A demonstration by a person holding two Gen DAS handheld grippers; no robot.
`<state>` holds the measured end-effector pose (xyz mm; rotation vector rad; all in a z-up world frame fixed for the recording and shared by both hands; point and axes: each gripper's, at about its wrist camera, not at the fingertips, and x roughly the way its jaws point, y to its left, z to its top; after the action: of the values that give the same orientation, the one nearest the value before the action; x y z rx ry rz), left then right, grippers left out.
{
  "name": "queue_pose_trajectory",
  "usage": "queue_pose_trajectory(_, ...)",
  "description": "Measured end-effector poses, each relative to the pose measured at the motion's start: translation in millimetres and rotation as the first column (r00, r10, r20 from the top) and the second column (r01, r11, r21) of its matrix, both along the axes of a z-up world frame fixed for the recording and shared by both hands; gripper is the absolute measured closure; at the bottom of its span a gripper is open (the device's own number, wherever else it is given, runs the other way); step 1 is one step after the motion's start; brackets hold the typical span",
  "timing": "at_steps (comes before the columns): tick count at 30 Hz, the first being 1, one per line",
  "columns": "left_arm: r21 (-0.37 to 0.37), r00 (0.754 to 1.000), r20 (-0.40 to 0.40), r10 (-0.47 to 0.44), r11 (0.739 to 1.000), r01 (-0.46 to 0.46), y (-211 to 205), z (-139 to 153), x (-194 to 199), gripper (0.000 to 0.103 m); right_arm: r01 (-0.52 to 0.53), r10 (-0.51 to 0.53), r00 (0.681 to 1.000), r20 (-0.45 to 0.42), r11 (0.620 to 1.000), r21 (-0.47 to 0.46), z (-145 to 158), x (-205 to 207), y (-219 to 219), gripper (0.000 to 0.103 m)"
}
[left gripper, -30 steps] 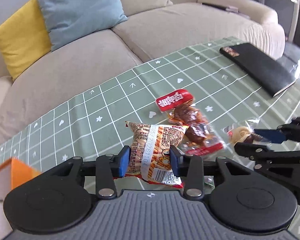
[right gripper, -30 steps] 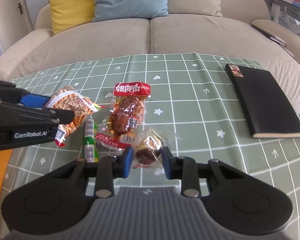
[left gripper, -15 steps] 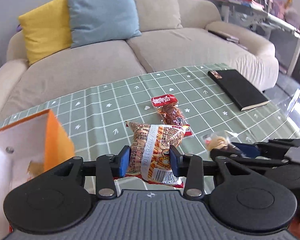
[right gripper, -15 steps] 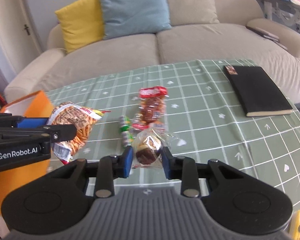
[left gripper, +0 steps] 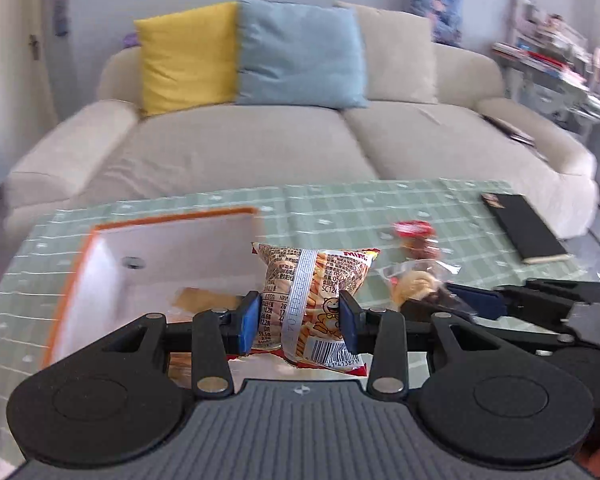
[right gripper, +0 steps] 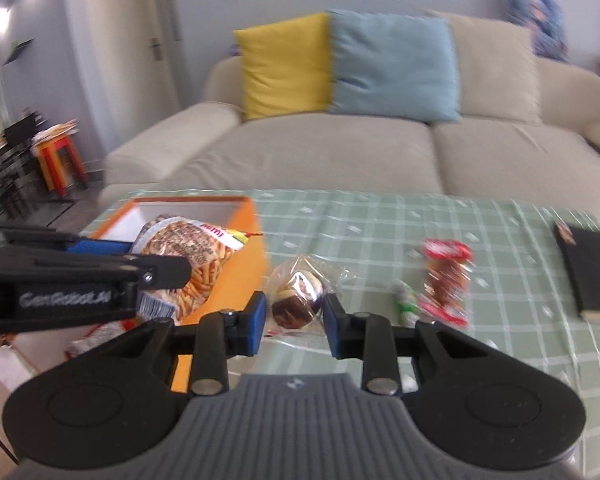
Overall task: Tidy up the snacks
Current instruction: 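Carry the biscuit packet and candy into the orange box and open both tools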
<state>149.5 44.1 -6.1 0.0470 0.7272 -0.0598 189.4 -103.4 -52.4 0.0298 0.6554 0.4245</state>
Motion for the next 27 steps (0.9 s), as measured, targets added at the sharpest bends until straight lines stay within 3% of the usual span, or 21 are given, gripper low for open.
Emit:
queue_pose_trajectory(5,-0.002,0.997,0.003,0.074,0.997,-0.074,43,2,9,0.057,-0.101,0.101,0.994,0.034,0.995,-0.024,13,4,48,0.075)
queue_pose_trajectory(13,-0.004,0.996,-0.035,0.088,0.996,-0.088,86,-6,34,0.057,-0.199,0.204,0.978,0.038,0.974,-0.105,21,24,106,0.075)
queue_pose_trajectory(27,0.096,0.985,-0.156,0.079,0.993,-0.064,130,-41,66,0.057,-0.315,0.31,0.949,-0.061,0.909,-0.273,-7,69,177,0.075)
